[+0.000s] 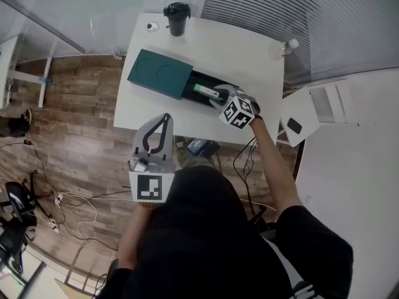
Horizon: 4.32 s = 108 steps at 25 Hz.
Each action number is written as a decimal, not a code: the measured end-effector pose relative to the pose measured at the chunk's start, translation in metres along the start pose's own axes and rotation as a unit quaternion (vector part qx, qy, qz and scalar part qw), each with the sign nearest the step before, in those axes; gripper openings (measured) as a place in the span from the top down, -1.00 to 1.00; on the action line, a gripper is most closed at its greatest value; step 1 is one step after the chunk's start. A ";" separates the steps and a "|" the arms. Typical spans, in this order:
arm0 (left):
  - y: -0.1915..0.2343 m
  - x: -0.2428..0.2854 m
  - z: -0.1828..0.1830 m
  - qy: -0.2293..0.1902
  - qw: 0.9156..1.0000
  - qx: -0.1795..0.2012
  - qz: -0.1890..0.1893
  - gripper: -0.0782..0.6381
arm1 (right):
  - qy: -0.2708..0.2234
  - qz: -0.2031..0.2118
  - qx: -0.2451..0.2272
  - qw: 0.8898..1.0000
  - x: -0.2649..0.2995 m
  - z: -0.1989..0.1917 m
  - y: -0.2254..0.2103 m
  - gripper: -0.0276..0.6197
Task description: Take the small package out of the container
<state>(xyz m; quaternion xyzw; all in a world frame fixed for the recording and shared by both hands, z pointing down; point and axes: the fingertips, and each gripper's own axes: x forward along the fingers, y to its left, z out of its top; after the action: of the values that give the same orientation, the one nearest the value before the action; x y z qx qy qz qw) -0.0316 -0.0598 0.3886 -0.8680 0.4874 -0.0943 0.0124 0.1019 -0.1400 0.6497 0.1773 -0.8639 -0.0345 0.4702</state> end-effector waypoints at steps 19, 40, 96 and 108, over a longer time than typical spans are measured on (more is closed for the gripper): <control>0.013 -0.004 -0.007 0.014 1.000 -0.015 0.007 0.79 | 0.070 0.063 0.018 0.995 0.049 -0.023 0.000 0.35; 0.018 -0.003 -0.008 0.016 1.000 -0.009 0.014 0.79 | 0.101 0.083 0.036 0.991 0.075 -0.038 0.011 0.35; 0.013 -0.005 -0.018 0.021 1.000 0.003 0.018 0.79 | 0.091 0.072 0.157 0.981 0.094 -0.050 0.013 0.62; 0.011 -0.008 -0.020 0.031 0.999 -0.011 0.014 0.79 | 0.097 0.056 0.172 0.979 0.095 -0.056 0.010 0.63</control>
<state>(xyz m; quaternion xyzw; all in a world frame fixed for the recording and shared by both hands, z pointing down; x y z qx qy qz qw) -0.0477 -0.0575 0.4055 -0.8576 0.5009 -0.1161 -0.0107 0.0985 -0.1571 0.7593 0.2090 -0.8158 0.1582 0.5155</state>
